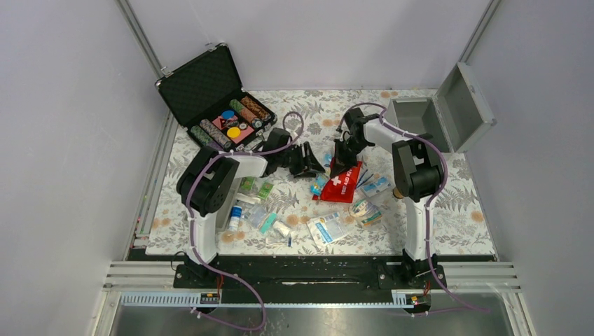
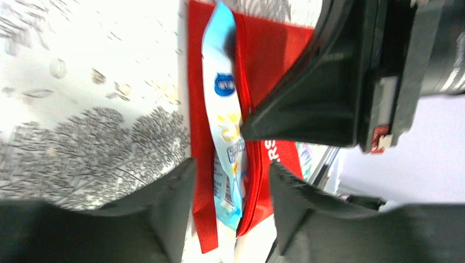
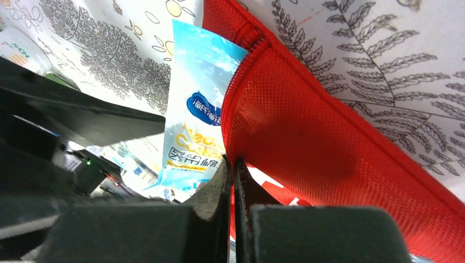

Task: Organize the medicine kit
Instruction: Place the medical item at the medicine pouch.

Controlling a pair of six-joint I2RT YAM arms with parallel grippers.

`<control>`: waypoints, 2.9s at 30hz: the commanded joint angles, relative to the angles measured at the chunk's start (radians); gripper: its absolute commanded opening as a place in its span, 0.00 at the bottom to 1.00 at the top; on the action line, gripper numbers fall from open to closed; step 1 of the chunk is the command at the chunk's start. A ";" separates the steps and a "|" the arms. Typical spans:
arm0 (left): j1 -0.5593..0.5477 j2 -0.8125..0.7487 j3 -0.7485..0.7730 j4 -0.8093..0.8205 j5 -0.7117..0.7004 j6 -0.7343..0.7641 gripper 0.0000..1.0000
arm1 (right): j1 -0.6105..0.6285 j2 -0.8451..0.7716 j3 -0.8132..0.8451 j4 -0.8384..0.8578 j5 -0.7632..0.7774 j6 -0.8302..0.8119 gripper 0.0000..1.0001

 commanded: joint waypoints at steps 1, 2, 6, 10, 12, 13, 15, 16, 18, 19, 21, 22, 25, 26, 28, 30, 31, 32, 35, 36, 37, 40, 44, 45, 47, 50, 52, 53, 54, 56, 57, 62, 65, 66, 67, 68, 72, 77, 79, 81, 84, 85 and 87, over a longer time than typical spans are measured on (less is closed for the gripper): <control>0.029 0.015 0.029 0.124 0.002 -0.048 0.43 | 0.008 -0.069 -0.027 0.008 0.048 -0.040 0.00; 0.028 0.023 0.031 0.133 0.002 -0.058 0.38 | 0.007 -0.074 -0.032 0.011 0.049 -0.039 0.00; 0.024 0.066 0.064 0.114 0.028 -0.069 0.29 | 0.007 -0.093 -0.046 0.019 0.044 -0.039 0.00; 0.017 0.092 0.090 0.074 0.044 -0.059 0.36 | 0.007 -0.106 -0.045 0.024 0.039 -0.039 0.00; 0.015 0.098 0.092 0.078 0.061 -0.062 0.38 | 0.009 -0.110 -0.042 0.024 0.041 -0.039 0.00; 0.013 0.100 0.091 0.091 0.069 -0.069 0.37 | 0.009 -0.111 -0.041 0.024 0.042 -0.039 0.00; 0.012 0.104 0.088 0.114 0.084 -0.080 0.26 | 0.011 -0.110 -0.040 0.023 0.044 -0.039 0.00; 0.010 0.107 0.087 0.126 0.091 -0.083 0.18 | 0.012 -0.109 -0.039 0.023 0.044 -0.041 0.00; 0.001 0.111 0.094 0.134 0.103 -0.088 0.06 | 0.016 -0.109 -0.035 0.024 0.041 -0.046 0.00; -0.004 0.116 0.100 0.134 0.110 -0.090 0.03 | 0.020 -0.108 -0.032 0.024 0.041 -0.048 0.00; -0.013 0.121 0.105 0.142 0.124 -0.099 0.00 | 0.026 -0.106 -0.025 0.023 0.032 -0.053 0.00; -0.016 0.127 0.106 0.156 0.135 -0.110 0.00 | 0.030 -0.106 -0.021 0.024 0.024 -0.056 0.00; -0.026 0.141 0.100 0.231 0.169 -0.181 0.00 | 0.037 -0.108 -0.013 0.033 -0.026 -0.060 0.00; -0.028 0.146 0.089 0.277 0.176 -0.210 0.00 | 0.040 -0.110 -0.013 0.041 -0.054 -0.063 0.00; -0.032 0.155 0.088 0.303 0.177 -0.236 0.00 | 0.043 -0.113 -0.015 0.057 -0.096 -0.066 0.00; -0.039 0.158 0.089 0.287 0.169 -0.223 0.00 | 0.044 -0.119 -0.022 0.082 -0.146 -0.063 0.00; -0.041 0.155 0.087 0.263 0.154 -0.212 0.00 | 0.044 -0.123 -0.025 0.092 -0.174 -0.062 0.00; -0.042 0.152 0.080 0.256 0.144 -0.203 0.00 | 0.044 -0.128 -0.030 0.103 -0.196 -0.061 0.00; -0.037 0.137 0.054 0.226 0.118 -0.164 0.00 | 0.044 -0.150 -0.043 0.132 -0.226 -0.059 0.00; -0.036 0.130 0.046 0.211 0.103 -0.145 0.00 | 0.044 -0.157 -0.046 0.141 -0.237 -0.063 0.00; -0.034 0.120 0.034 0.205 0.090 -0.129 0.00 | 0.045 -0.163 -0.049 0.149 -0.247 -0.066 0.00; -0.028 0.097 0.017 0.186 0.074 -0.094 0.00 | 0.043 -0.174 -0.057 0.180 -0.317 -0.074 0.00; -0.002 0.058 -0.017 0.201 0.079 -0.062 0.00 | 0.040 -0.172 -0.059 0.198 -0.383 -0.101 0.00; 0.008 0.052 -0.020 0.205 0.092 -0.054 0.00 | 0.040 -0.171 -0.060 0.198 -0.385 -0.111 0.00; 0.020 0.052 -0.026 0.237 0.123 -0.056 0.00 | 0.039 -0.169 -0.065 0.210 -0.384 -0.115 0.00; 0.036 0.051 -0.101 0.551 0.181 -0.216 0.00 | 0.040 -0.158 -0.072 0.232 -0.379 -0.112 0.00; 0.054 0.062 -0.140 0.751 0.184 -0.367 0.00 | 0.036 -0.150 -0.074 0.234 -0.367 -0.117 0.00; 0.064 0.067 -0.144 0.799 0.179 -0.417 0.00 | 0.033 -0.148 -0.078 0.237 -0.365 -0.117 0.00; 0.074 0.067 -0.148 0.836 0.168 -0.450 0.00 | 0.028 -0.149 -0.089 0.247 -0.367 -0.115 0.00; 0.085 0.076 -0.145 0.882 0.146 -0.501 0.00 | 0.016 -0.157 -0.112 0.276 -0.368 -0.104 0.00; 0.084 0.094 -0.134 0.910 0.148 -0.536 0.00 | 0.010 -0.160 -0.125 0.294 -0.370 -0.100 0.00; 0.009 0.140 -0.091 0.899 0.145 -0.556 0.00 | -0.012 -0.153 -0.152 0.350 -0.382 -0.080 0.00; -0.025 0.122 -0.093 0.734 0.097 -0.438 0.00 | -0.020 -0.156 -0.158 0.379 -0.415 -0.058 0.00; -0.028 0.106 -0.100 0.643 0.054 -0.379 0.00 | -0.023 -0.159 -0.163 0.397 -0.431 -0.043 0.00; -0.029 0.082 -0.103 0.541 0.005 -0.308 0.00 | -0.027 -0.162 -0.178 0.431 -0.451 -0.017 0.00; -0.033 0.069 -0.108 0.472 -0.032 -0.253 0.00 | -0.032 -0.163 -0.190 0.485 -0.468 0.032 0.00; -0.044 0.060 -0.106 0.433 -0.032 -0.182 0.04 | -0.044 -0.163 -0.248 0.663 -0.525 0.176 0.00; -0.033 -0.047 -0.065 0.319 0.010 -0.069 0.46 | -0.060 -0.159 -0.260 0.678 -0.541 0.187 0.00; -0.016 -0.107 -0.016 0.191 0.014 0.016 0.56 | -0.073 -0.168 -0.270 0.678 -0.550 0.183 0.00; 0.012 -0.167 0.028 0.046 0.009 0.103 0.65 | -0.087 -0.186 -0.281 0.678 -0.554 0.168 0.00; 0.056 -0.243 0.069 -0.107 0.009 0.235 0.76 | -0.100 -0.215 -0.296 0.678 -0.564 0.141 0.00; 0.066 -0.259 0.080 -0.162 0.012 0.273 0.78 | -0.103 -0.223 -0.296 0.683 -0.575 0.137 0.00; 0.089 -0.296 0.077 -0.217 0.010 0.322 0.80 | -0.104 -0.240 -0.304 0.718 -0.598 0.147 0.00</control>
